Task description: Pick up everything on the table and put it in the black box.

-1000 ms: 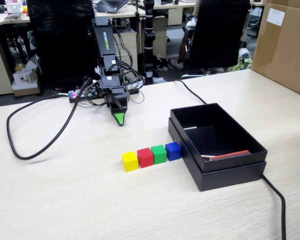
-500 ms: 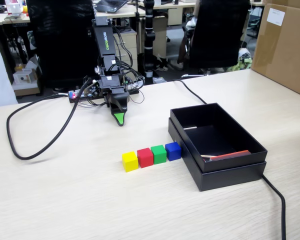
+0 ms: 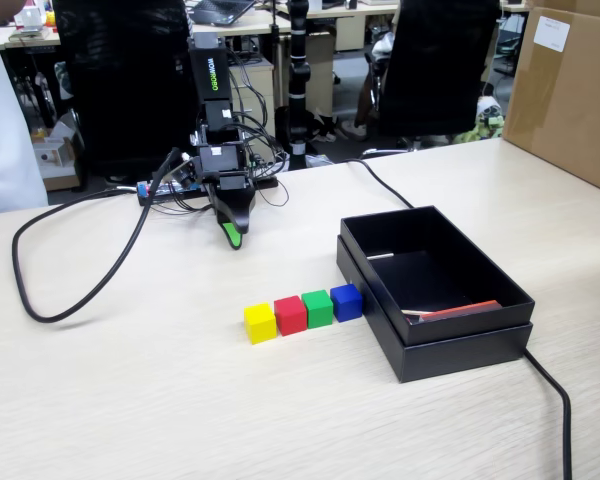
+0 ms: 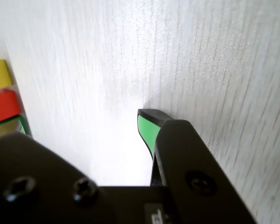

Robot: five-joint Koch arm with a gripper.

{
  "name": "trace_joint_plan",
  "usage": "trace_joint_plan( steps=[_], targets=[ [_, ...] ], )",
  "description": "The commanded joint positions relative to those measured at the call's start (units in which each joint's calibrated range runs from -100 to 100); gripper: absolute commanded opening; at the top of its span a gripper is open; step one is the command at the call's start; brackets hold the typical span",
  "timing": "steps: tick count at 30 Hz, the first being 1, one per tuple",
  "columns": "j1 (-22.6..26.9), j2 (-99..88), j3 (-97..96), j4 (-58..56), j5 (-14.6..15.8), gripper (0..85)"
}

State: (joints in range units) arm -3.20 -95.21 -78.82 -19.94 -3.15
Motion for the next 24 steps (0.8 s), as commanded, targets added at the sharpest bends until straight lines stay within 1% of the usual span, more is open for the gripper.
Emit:
trace_joint_plan(
  steps=[1,2,4,6,14,17,20,24],
  targets=[
    [-0.3,5.5,14.1,-11.0,0.3,47.2],
    [-0.2,8.1,18.6,-15.1,0.5,47.2],
    [-0.1,17.8,33.7,-28.4,0.6,47.2],
    [-0.1,24.8,41.6,-32.8,0.9,47.2],
    [0.0,54.3,71.1,-41.4,1.1,47.1],
    [0.5,72.4,84.9,-41.7,1.2,45.9],
    [0.5,82.1,91.2,-41.9,1.3,45.7],
    [0.4,89.4,96.0,-41.9,1.3,45.7]
  ],
)
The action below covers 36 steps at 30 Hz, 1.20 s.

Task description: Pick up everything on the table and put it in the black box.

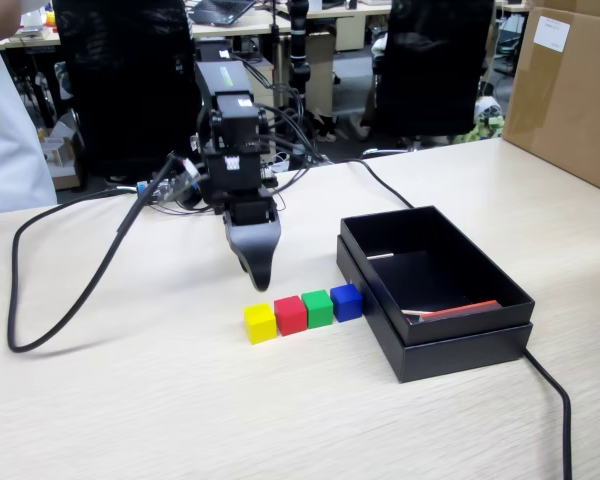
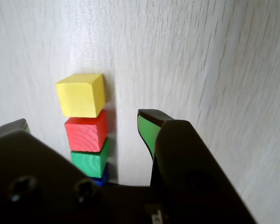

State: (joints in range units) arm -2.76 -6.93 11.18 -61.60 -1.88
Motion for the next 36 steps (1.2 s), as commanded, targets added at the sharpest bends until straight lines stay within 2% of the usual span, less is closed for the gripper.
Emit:
trace_joint_plan(
  steps=[1,27,33,36],
  targets=[
    [0.0,2.6,6.9,-0.3,0.1,45.7],
    [-1.0,21.7,17.8,-0.3,-0.5,42.2],
    [-1.0,23.5,18.8,-0.3,-0.5,28.3],
    [-1.4,23.6,20.0,-0.3,-0.5,16.0]
  ],
)
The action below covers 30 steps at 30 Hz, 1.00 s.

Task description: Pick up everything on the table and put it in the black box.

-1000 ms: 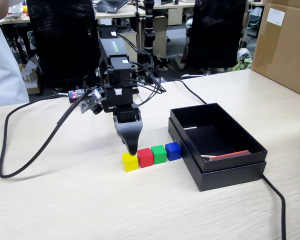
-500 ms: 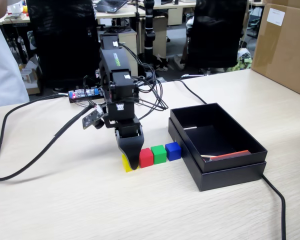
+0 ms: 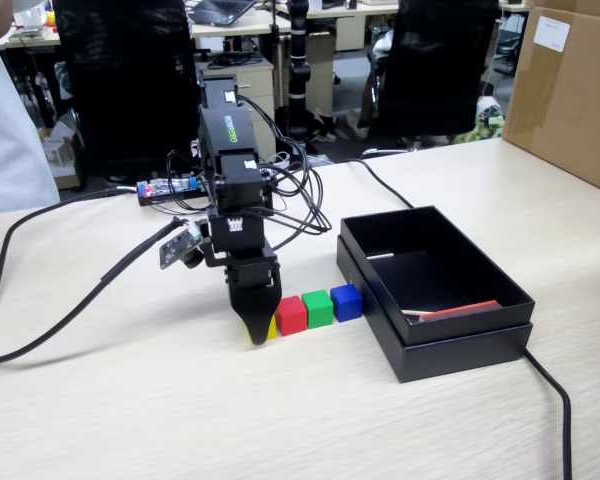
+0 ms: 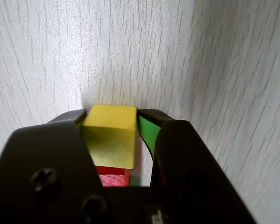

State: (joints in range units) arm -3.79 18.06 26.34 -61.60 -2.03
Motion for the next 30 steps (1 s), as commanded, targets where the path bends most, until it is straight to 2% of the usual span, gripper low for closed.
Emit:
trace_joint_plan(
  steps=[1,8,20,30],
  targets=[
    [-0.5,-1.4,5.5,-0.3,-0.4,12.9],
    [-1.6,-7.9,4.4,-0.3,-0.4,7.0],
    [-1.6,-31.4,-5.4,-0.3,-0.7,7.2],
    [1.2,-36.7,-7.7,-0.3,0.3,7.2]
  ],
)
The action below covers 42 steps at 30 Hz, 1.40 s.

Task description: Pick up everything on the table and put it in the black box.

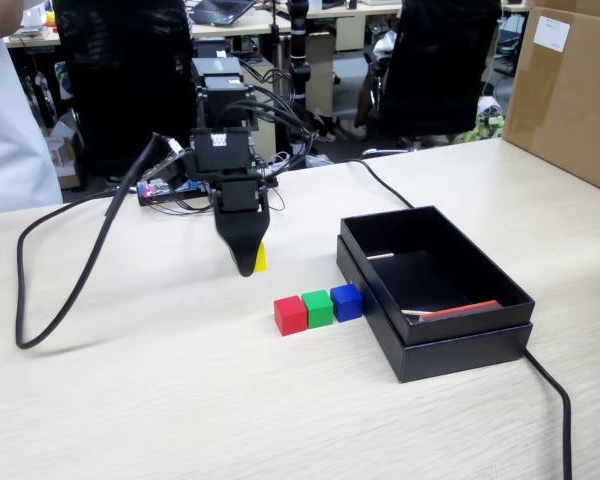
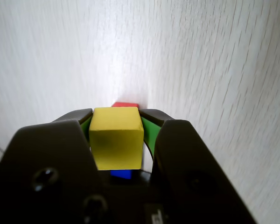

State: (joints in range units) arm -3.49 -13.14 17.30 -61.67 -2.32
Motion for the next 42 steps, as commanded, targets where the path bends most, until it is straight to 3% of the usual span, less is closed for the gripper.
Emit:
trace_joint_plan(
  steps=[1,9,14,21,24,34,38,42],
  targets=[
    [1.3,-5.7,1.6,-0.2,0.8,7.2],
    [7.6,-6.5,5.6,-0.2,3.7,7.2],
    [13.1,3.0,18.2,-0.2,6.2,7.2],
    [15.1,16.5,26.9,-0.2,7.1,7.4],
    [16.6,33.0,36.4,-0.2,8.2,7.4],
    [18.2,44.3,39.3,-0.2,9.2,8.1],
    [18.0,45.1,38.2,-2.2,9.2,29.3],
    [17.2,39.7,37.0,-4.6,9.2,43.4]
  ],
)
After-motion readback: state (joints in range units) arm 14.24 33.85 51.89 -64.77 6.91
